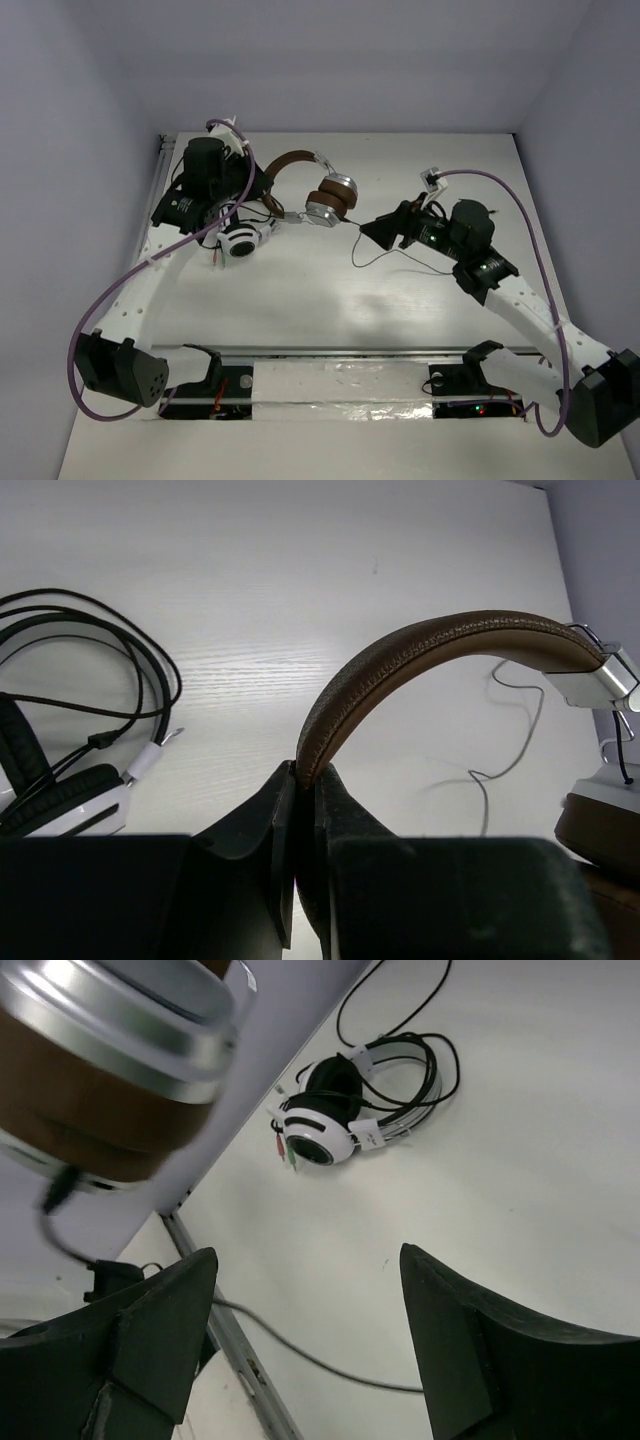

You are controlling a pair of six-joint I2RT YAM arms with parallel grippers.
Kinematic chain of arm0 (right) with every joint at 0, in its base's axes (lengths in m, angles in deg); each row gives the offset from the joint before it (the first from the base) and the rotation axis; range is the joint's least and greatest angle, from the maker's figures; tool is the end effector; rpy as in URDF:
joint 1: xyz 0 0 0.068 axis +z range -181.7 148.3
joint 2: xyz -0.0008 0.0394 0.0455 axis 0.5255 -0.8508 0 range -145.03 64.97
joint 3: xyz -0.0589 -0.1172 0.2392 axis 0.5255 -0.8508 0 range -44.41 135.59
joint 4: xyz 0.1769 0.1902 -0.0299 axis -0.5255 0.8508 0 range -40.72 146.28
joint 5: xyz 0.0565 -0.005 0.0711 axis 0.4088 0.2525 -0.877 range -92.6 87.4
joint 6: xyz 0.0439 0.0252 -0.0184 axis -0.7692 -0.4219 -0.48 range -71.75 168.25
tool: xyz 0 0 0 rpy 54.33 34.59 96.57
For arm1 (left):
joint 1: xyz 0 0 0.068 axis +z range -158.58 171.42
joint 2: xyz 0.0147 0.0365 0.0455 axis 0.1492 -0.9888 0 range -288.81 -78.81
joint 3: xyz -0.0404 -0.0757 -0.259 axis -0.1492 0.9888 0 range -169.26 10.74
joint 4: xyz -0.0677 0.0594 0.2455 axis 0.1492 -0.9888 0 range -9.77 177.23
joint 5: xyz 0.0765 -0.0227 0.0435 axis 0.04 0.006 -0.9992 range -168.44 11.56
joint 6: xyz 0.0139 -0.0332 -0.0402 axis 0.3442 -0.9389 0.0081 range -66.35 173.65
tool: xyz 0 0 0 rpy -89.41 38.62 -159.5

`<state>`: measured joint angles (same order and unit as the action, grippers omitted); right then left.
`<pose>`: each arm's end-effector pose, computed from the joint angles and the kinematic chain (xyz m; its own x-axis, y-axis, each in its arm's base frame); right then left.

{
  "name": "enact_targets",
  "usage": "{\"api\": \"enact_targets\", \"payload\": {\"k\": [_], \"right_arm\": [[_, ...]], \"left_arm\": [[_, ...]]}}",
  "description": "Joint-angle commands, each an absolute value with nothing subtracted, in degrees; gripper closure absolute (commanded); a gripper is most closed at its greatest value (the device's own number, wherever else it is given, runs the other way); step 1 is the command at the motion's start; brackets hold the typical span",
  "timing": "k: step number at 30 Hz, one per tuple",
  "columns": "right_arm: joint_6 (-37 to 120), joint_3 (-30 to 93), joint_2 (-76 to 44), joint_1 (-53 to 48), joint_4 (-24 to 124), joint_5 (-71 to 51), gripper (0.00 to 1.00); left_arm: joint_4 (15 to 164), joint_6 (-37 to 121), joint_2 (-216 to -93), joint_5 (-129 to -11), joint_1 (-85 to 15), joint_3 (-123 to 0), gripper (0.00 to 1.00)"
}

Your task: Wrap the headphones

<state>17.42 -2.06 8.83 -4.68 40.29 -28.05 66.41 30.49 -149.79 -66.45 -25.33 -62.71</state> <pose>0.1987 0.1186 0.3237 -0.4698 0.2799 -0.8372 -0.6417 0.5431 0.5416 0.2655 -0.0876 0.3994 -0.4624 -0.2626 -0.8469 0.3141 0.8447 -0.4334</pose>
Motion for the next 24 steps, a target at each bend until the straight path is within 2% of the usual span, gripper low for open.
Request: {"api": "enact_targets", "payload": {"k": [1,6,10,14,20,22,24], "right_arm": [[17.0,-4.1,6.3,-4.0,26.0,-34.2,0.21],[18.1,-8.5,6.9,-4.0,22.5,-36.8,0.26],[14.9,-13.4,9.2,-4.0,17.0,-40.7,0.26],[14.6,-14.4,11.6,-4.0,17.6,-44.2,0.26],[9.1,-16.5,14.0,-4.0,14.0,-46.2,0.34],[6.6,-16.5,14.5,-4.0,11.8,-48.2,0.33],[6.8,-15.8,14.6,-4.0,11.7,-50.4,0.24]], "left_arm": [[65.8,30.6,-148.4,-58.9,-24.3,-69.8,1.00],[64.7,30.3,-149.4,-54.0,-21.9,-75.6,1.00],[63.6,30.5,-150.4,-52.4,-21.4,-78.7,1.00],[62.2,31.1,-150.9,-52.1,-21.4,-82.3,1.00],[62.0,30.7,-150.2,-50.4,-20.9,-83.2,1.00],[62.9,30.4,-149.7,-49.4,-20.9,-82.5,1.00],[63.0,30.3,-149.5,-49.3,-20.9,-82.0,1.00]]}}
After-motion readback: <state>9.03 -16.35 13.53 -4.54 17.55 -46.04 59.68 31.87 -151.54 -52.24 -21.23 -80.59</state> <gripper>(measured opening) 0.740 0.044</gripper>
